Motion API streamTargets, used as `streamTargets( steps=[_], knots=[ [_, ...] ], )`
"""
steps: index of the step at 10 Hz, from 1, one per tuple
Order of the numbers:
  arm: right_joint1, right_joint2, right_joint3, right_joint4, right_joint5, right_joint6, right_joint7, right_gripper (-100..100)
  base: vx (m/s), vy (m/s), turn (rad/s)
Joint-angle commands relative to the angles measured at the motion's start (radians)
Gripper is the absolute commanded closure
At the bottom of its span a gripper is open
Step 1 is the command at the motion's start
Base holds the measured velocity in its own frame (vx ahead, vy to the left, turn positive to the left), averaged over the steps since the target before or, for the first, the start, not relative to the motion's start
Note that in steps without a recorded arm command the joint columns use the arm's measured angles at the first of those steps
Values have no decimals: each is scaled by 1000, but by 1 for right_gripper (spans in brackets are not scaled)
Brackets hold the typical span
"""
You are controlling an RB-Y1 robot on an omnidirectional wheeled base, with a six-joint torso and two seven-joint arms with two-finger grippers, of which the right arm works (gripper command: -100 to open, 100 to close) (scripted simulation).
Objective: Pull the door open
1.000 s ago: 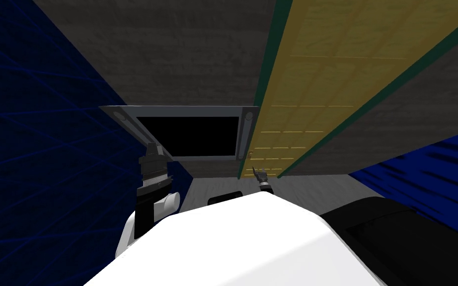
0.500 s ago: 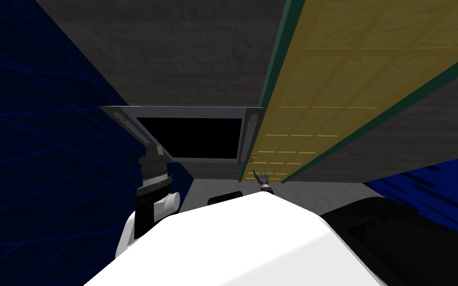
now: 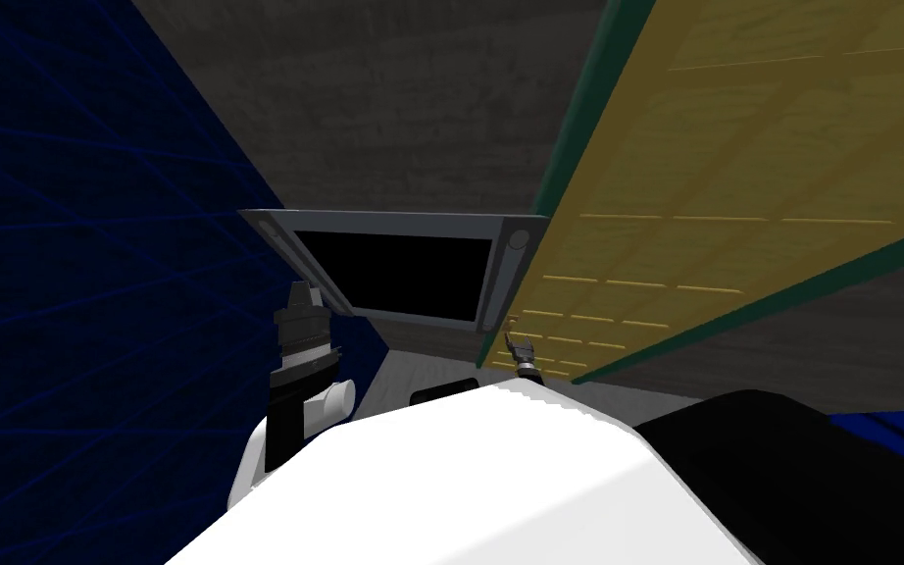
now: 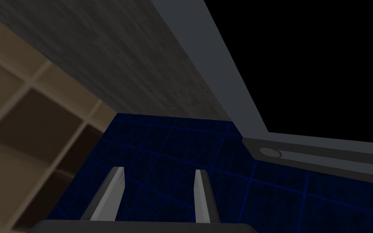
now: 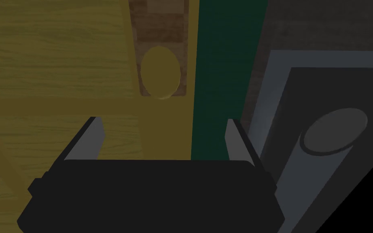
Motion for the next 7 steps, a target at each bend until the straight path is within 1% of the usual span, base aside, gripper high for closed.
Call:
streamTargets(
  steps=[1, 2, 3, 4, 5, 6, 7],
  knots=[
    [-10, 3, -38, 12, -27, 9, 16, -100, 130, -112, 328],
    [-16, 5, -50, 20, -36, 10, 22, -100, 116, -95, 272],
    [-25, 8, -72, 34, -50, 12, 32, -100, 114, -82, 307],
    [-33, 11, -88, 44, -62, 13, 39, -100, 74, -57, 192],
    [-26, 16, -70, 57, -51, 4, 34, -100, 6, -8, 23],
    [-26, 16, -70, 57, -51, 4, 34, 100, -19, 15, -21],
    [-26, 16, -70, 57, -51, 4, 34, 100, -6, -6, -45]
  ],
)
